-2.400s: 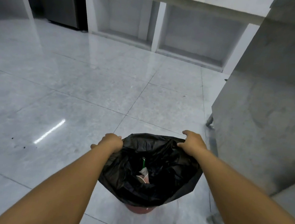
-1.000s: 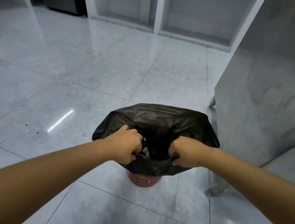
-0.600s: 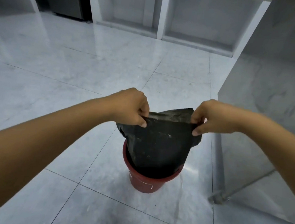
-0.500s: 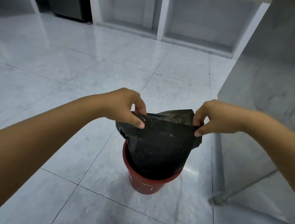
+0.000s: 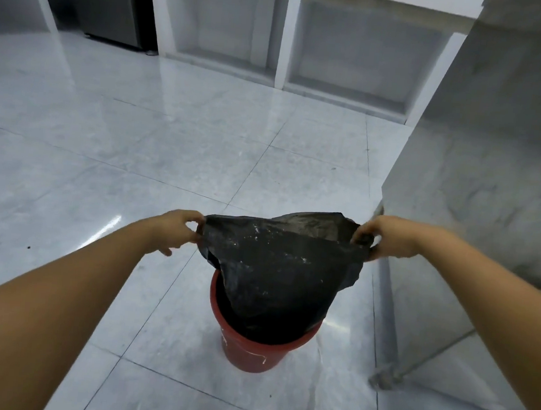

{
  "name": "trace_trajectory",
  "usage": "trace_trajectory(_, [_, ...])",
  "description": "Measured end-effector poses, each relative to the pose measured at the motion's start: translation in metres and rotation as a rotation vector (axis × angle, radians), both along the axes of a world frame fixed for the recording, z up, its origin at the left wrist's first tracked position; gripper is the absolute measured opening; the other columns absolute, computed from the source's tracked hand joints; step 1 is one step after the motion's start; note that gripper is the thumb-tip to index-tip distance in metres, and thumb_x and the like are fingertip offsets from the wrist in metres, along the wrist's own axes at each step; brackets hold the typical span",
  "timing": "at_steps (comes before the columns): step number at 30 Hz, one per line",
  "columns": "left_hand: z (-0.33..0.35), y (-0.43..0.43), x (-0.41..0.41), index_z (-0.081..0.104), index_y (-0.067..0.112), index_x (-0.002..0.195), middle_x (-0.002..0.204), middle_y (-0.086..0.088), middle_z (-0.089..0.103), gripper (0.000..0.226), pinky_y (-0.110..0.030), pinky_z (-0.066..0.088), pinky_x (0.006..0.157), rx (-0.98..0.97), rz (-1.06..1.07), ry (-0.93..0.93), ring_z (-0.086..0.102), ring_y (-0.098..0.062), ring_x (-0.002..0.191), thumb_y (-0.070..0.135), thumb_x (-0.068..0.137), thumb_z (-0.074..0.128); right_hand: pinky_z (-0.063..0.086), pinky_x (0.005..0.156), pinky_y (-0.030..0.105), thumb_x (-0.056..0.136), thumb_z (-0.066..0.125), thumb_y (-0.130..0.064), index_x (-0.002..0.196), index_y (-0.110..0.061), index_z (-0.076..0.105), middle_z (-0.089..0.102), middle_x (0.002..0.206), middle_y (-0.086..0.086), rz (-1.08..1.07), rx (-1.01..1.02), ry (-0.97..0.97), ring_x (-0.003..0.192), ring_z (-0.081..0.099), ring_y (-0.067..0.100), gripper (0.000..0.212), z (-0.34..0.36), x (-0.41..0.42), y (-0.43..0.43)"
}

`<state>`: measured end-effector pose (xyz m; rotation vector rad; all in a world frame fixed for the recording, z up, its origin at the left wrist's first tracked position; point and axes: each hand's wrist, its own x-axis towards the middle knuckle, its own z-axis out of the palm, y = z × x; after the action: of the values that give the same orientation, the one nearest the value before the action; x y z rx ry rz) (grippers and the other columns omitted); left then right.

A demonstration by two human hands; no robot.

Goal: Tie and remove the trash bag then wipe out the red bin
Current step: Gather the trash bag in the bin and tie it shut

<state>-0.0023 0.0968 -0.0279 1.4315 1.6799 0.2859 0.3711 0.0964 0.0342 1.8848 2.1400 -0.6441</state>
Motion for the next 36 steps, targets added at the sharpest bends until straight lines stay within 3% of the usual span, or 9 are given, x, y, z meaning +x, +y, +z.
trace_trajectory(3, [0.009, 0.009, 0.013, 0.065, 0.016, 0.082, 0.096, -0.008, 0.063, 0.004, -0.029, 0.043, 0.074, 0.177, 0.026, 0.013, 0.056, -0.026, 0.098, 0.017, 0.085, 0.063, 0.041, 0.084, 0.026, 0.077, 0.075, -0.036, 0.090, -0.033, 0.071, 0.064, 0.089, -0.018, -0.003, 0.068, 0.019, 0.100, 0.059, 0.014, 0.013, 0.004, -0.001, 0.006])
trace_trajectory(6, [0.025, 0.012, 0.019, 0.063, 0.021, 0.063, 0.069, 0.001, 0.061, 0.018, -0.022, 0.038, 0.056, 0.307, 0.079, -0.094, 0.053, -0.018, 0.072, 0.020, 0.077, 0.074, 0.043, 0.069, 0.024, 0.075, 0.075, -0.041, 0.068, -0.035, 0.066, 0.060, 0.070, -0.022, -0.012, 0.147, 0.084, 0.076, 0.057, 0.007, 0.013, 0.012, -0.008, 0.003])
trace_trajectory(13, [0.048, -0.004, 0.057, 0.069, 0.015, 0.065, 0.074, -0.007, 0.069, 0.007, -0.032, 0.052, 0.069, 0.349, -0.047, -0.231, 0.063, -0.018, 0.073, 0.013, 0.070, 0.074, 0.037, 0.050, 0.022, 0.072, 0.070, -0.022, 0.061, -0.004, 0.058, 0.049, 0.055, 0.001, -0.070, 0.309, 0.298, 0.053, 0.045, 0.016, 0.024, 0.013, -0.054, -0.008])
trace_trajectory(23, [0.040, -0.023, 0.103, 0.065, 0.024, 0.106, 0.076, -0.005, 0.064, 0.038, -0.028, 0.047, 0.058, 0.406, -0.204, -0.324, 0.056, -0.016, 0.057, 0.001, 0.077, 0.059, 0.034, 0.041, 0.014, 0.070, 0.056, -0.001, 0.067, -0.023, 0.048, 0.070, 0.083, 0.004, 0.021, 0.383, 0.543, 0.069, 0.061, 0.019, 0.024, 0.008, -0.115, -0.019])
trace_trajectory(27, [0.041, -0.024, 0.097, 0.073, 0.015, 0.080, 0.064, -0.005, 0.066, 0.016, -0.033, 0.051, 0.064, 0.371, -0.143, -0.328, 0.058, -0.014, 0.052, 0.003, 0.076, 0.063, 0.036, 0.041, 0.012, 0.071, 0.071, -0.006, 0.071, -0.021, 0.051, 0.067, 0.063, -0.006, -0.046, 0.299, 0.725, 0.043, 0.050, 0.000, 0.026, 0.007, -0.107, -0.023])
trace_trajectory(29, [0.040, -0.025, 0.096, 0.073, 0.014, 0.075, 0.055, 0.002, 0.064, 0.011, -0.031, 0.052, 0.062, 0.391, -0.107, -0.302, 0.058, -0.009, 0.047, 0.006, 0.075, 0.066, 0.046, 0.054, 0.025, 0.069, 0.080, -0.015, 0.079, -0.020, 0.057, 0.067, 0.064, -0.007, -0.063, 0.245, 0.739, 0.054, 0.056, 0.005, 0.025, 0.014, -0.097, -0.025])
trace_trajectory(31, [0.041, -0.025, 0.095, 0.073, 0.017, 0.071, 0.049, 0.009, 0.063, 0.011, -0.025, 0.050, 0.058, 0.419, -0.058, -0.290, 0.057, -0.003, 0.043, 0.008, 0.075, 0.068, 0.055, 0.077, 0.036, 0.066, 0.085, -0.024, 0.104, -0.025, 0.059, 0.071, 0.094, -0.002, -0.046, 0.097, 0.705, 0.080, 0.064, 0.011, 0.046, 0.021, -0.081, -0.026])
trace_trajectory(34, [0.045, -0.024, 0.096, 0.073, 0.019, 0.069, 0.065, 0.000, 0.070, 0.010, -0.026, 0.053, 0.057, 0.414, -0.005, -0.312, 0.064, -0.012, 0.057, 0.011, 0.075, 0.070, 0.044, 0.096, 0.022, 0.060, 0.088, -0.031, 0.143, -0.044, 0.019, 0.048, 0.138, -0.008, 0.156, -0.037, 0.354, 0.120, 0.049, 0.014, 0.109, 0.019, -0.070, -0.033])
trace_trajectory(36, [0.048, -0.022, 0.099, 0.075, 0.020, 0.070, 0.072, -0.003, 0.073, 0.012, -0.028, 0.057, 0.063, 0.414, -0.016, -0.292, 0.068, -0.018, 0.068, 0.010, 0.074, 0.068, 0.039, 0.107, 0.034, 0.057, 0.089, -0.030, 0.145, -0.046, -0.010, 0.034, 0.150, -0.003, 0.241, 0.039, 0.142, 0.133, 0.035, 0.022, 0.134, 0.008, -0.077, -0.039])
